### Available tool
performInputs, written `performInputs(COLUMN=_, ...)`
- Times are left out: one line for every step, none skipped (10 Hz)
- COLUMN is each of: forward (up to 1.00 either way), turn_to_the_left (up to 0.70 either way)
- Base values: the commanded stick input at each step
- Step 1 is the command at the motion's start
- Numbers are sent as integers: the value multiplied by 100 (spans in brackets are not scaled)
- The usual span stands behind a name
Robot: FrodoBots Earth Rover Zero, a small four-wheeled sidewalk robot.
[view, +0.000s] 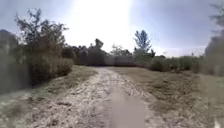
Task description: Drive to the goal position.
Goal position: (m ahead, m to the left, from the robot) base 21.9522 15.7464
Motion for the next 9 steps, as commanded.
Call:
performInputs(forward=70, turn_to_the_left=0)
performInputs(forward=70, turn_to_the_left=0)
performInputs(forward=70, turn_to_the_left=0)
performInputs(forward=70, turn_to_the_left=0)
performInputs(forward=70, turn_to_the_left=0)
performInputs(forward=70, turn_to_the_left=0)
performInputs(forward=70, turn_to_the_left=0)
performInputs(forward=70, turn_to_the_left=0)
performInputs(forward=70, turn_to_the_left=0)
